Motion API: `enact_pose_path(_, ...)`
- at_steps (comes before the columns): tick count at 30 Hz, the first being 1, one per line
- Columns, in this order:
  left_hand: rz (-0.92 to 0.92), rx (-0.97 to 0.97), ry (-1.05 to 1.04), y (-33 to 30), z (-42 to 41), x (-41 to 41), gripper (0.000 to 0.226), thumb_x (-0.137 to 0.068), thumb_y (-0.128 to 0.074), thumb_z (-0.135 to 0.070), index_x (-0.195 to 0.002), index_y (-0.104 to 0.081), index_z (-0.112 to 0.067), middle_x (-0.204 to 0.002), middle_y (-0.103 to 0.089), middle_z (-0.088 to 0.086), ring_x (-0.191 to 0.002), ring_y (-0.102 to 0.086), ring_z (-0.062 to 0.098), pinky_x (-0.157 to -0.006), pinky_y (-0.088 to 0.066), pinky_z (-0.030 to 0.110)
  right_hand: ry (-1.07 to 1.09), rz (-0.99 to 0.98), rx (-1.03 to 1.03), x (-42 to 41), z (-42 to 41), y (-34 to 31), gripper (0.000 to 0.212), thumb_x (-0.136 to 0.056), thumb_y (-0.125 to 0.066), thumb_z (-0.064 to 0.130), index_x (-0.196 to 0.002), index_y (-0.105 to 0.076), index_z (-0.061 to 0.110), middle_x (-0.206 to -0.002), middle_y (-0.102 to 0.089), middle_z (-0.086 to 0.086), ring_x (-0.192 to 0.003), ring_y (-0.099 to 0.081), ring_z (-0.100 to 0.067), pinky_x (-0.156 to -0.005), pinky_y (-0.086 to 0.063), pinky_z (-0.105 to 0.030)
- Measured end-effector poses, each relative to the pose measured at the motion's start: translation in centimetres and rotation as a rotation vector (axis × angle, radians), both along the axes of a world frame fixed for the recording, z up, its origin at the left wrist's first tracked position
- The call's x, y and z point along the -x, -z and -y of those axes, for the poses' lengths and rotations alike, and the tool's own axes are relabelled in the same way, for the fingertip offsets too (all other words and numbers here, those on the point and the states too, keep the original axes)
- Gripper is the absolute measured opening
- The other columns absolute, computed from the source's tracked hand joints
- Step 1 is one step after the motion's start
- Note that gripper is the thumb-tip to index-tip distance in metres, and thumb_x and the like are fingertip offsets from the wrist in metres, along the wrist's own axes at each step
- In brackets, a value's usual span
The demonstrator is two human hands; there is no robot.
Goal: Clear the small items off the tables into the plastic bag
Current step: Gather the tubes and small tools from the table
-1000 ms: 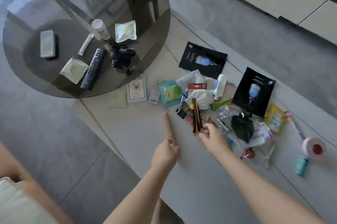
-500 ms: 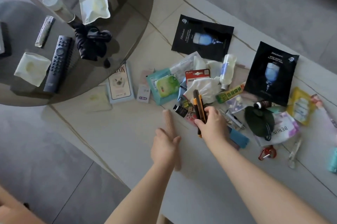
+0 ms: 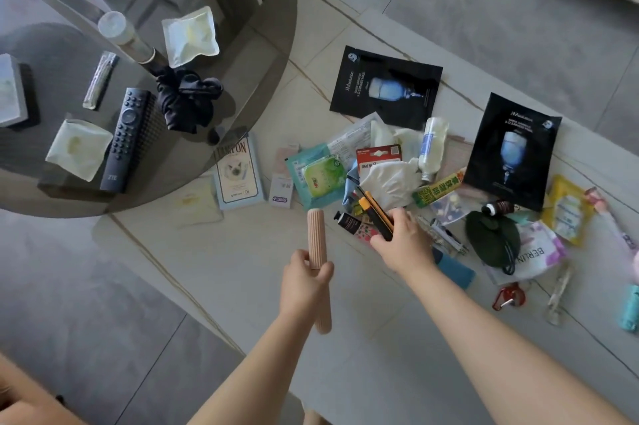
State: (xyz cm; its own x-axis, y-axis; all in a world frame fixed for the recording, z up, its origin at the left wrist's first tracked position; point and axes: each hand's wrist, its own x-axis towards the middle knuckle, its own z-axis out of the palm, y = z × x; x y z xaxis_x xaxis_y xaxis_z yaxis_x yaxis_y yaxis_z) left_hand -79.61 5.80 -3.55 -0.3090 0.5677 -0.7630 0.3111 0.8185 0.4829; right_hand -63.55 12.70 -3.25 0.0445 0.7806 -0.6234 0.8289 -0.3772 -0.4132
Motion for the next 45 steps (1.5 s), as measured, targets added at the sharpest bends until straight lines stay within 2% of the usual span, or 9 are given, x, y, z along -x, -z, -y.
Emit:
enact_pose_path(6, 0.075, -0.021, -0.115, 0.4, -1.3, 1.1, 0.026, -0.085, -0.065, -0.032, -0.104, -0.049, -0.026, -0.093, -0.063, -0.001, -0.082, -0.065, 0.02, -0.076, -0.055, 0.038, -0.008, 0.138, -0.048, 2.2, 0.9, 1.7, 0.039, -0.084, -0.067, 0.032, -0.112, -0.045, 0.016, -0.112, -0.056, -0.01, -0.1, -0.052, -0.025, -0.066, -0.037, -0.027)
enact_pose_path(10, 0.016, -0.084, -0.132, 0.2, -2.5, 1.7, 0.013, -0.086, -0.061, -0.03, -0.094, -0.05, -0.029, -0.082, -0.059, -0.005, -0.065, -0.057, 0.014, -0.058, -0.046, 0.029, 0.023, 0.179, -0.038, 2.7, 2.1, 2.5, 0.042, -0.082, -0.068, 0.034, -0.111, -0.043, 0.015, -0.106, -0.06, -0.009, -0.093, -0.056, -0.025, -0.061, -0.037, -0.024)
enact_pose_path(14, -0.125, -0.155, -0.144, -0.6, -5.4, 3.0, 0.008, -0.086, -0.05, -0.025, -0.089, -0.052, -0.018, -0.08, -0.056, 0.004, -0.06, -0.05, 0.016, -0.051, -0.037, 0.028, 0.164, -0.089, 0.06, 2.1, 2.3, 2.7, 0.025, -0.083, -0.065, 0.03, -0.099, -0.054, 0.016, -0.09, -0.066, -0.004, -0.074, -0.063, -0.022, -0.057, -0.052, -0.03)
enact_pose_path(18, -0.222, -0.159, -0.138, -1.0, -9.0, 4.0, 0.023, -0.081, -0.056, -0.022, -0.101, -0.049, -0.013, -0.097, -0.052, 0.005, -0.079, -0.056, 0.022, -0.068, -0.05, 0.036, 0.363, -0.239, 0.124, 1.3, 1.9, 2.9, 0.019, -0.079, -0.071, 0.022, -0.088, -0.055, 0.016, -0.073, -0.066, 0.001, -0.06, -0.067, -0.015, -0.06, -0.06, -0.04)
enact_pose_path(23, -0.355, -0.099, -0.008, 0.3, -11.4, 4.2, 0.037, -0.084, -0.063, -0.024, -0.112, -0.042, -0.011, -0.114, -0.04, 0.007, -0.085, -0.052, 0.029, -0.076, -0.048, 0.038, 0.579, -0.465, 0.227, 0.6, 1.1, 3.5, 0.03, -0.074, -0.073, 0.007, -0.1, -0.058, 0.003, -0.068, -0.071, -0.006, -0.055, -0.067, -0.012, -0.046, -0.05, -0.024)
enact_pose_path(30, -0.405, -0.072, 0.043, 1.9, -10.6, 3.9, 0.051, -0.081, -0.07, -0.032, -0.115, -0.036, -0.014, -0.114, -0.05, 0.008, -0.093, -0.06, 0.034, -0.063, -0.043, 0.036, 0.577, -0.591, 0.238, 1.0, 1.0, 3.2, 0.028, -0.073, -0.074, 0.004, -0.095, -0.056, 0.004, -0.063, -0.07, -0.004, -0.061, -0.07, -0.019, -0.059, -0.057, -0.035)
enact_pose_path(35, -0.252, -0.008, -0.085, 1.1, -8.1, 3.9, 0.048, -0.075, -0.072, -0.04, -0.1, -0.041, -0.014, -0.102, -0.053, 0.009, -0.088, -0.061, 0.033, -0.076, -0.055, 0.047, 0.538, -0.619, 0.235, 1.2, 1.3, 2.1, 0.027, -0.075, -0.074, 0.006, -0.096, -0.058, 0.009, -0.07, -0.071, -0.006, -0.067, -0.071, -0.021, -0.068, -0.059, -0.042)
enact_pose_path(40, 0.028, -0.04, -0.365, -0.9, -4.7, 3.2, 0.029, -0.077, -0.071, -0.024, -0.094, -0.05, -0.011, -0.088, -0.061, 0.014, -0.067, -0.056, 0.024, -0.061, -0.054, 0.037, 0.511, -0.632, 0.27, 1.5, 2.0, -0.4, 0.023, -0.079, -0.07, 0.001, -0.095, -0.056, 0.007, -0.075, -0.066, -0.011, -0.056, -0.069, -0.013, -0.053, -0.057, -0.028)
enact_pose_path(45, 0.259, -0.02, -0.632, -5.0, -1.1, 2.9, 0.022, -0.082, -0.069, -0.014, -0.094, -0.052, -0.007, -0.066, -0.05, 0.006, -0.053, -0.043, 0.016, -0.05, -0.041, 0.027, 0.464, -0.645, 0.305, 2.6, 3.4, -4.3, 0.019, -0.081, -0.067, 0.001, -0.093, -0.055, 0.01, -0.077, -0.063, -0.009, -0.052, -0.065, -0.009, -0.048, -0.053, -0.024)
